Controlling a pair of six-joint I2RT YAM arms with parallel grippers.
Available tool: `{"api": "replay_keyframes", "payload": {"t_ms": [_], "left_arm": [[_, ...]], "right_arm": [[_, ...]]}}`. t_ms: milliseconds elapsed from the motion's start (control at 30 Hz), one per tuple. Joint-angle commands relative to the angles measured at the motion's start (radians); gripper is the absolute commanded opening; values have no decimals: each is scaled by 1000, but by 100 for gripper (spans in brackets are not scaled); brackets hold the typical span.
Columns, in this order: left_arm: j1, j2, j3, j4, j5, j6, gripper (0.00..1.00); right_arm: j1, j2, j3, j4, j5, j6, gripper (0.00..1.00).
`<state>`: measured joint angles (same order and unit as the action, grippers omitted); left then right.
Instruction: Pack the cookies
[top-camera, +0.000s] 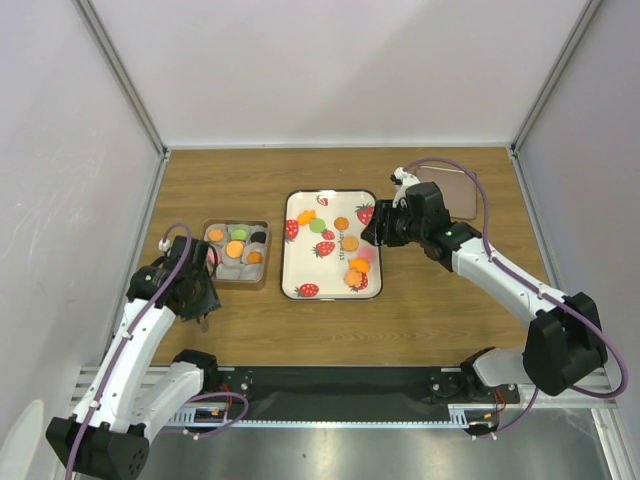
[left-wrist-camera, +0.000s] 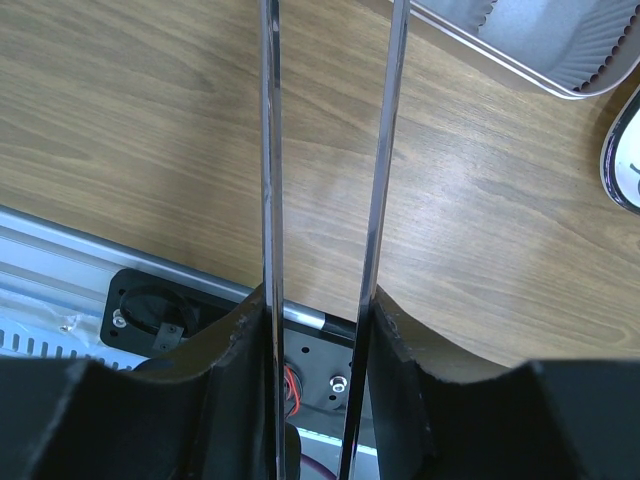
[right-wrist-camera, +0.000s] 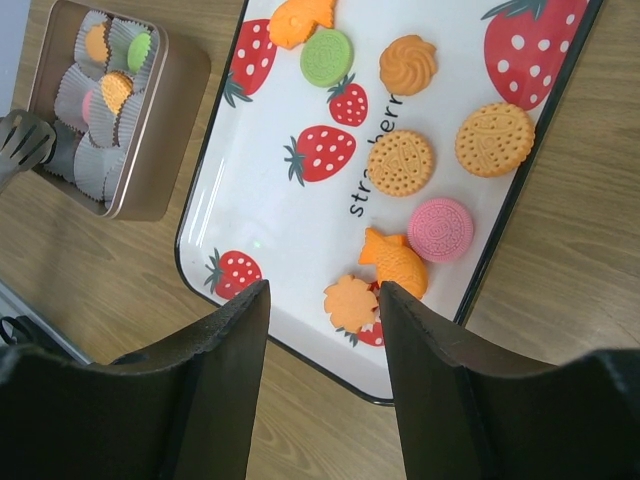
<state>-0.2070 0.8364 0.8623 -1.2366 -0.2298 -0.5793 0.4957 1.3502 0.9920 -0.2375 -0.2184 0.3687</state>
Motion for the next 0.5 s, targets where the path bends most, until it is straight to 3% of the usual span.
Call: {"api": "replay_keyframes", "payload": {"t_ms": [0,467], "left_arm": [[11,-13,14,6,-11,-17,44],[11,-22,12,6,-9,-16,46]], "right_arm": [[6,1,45,15,-6,-5,54],[9,10,46,15,-10,-4,54]]}}
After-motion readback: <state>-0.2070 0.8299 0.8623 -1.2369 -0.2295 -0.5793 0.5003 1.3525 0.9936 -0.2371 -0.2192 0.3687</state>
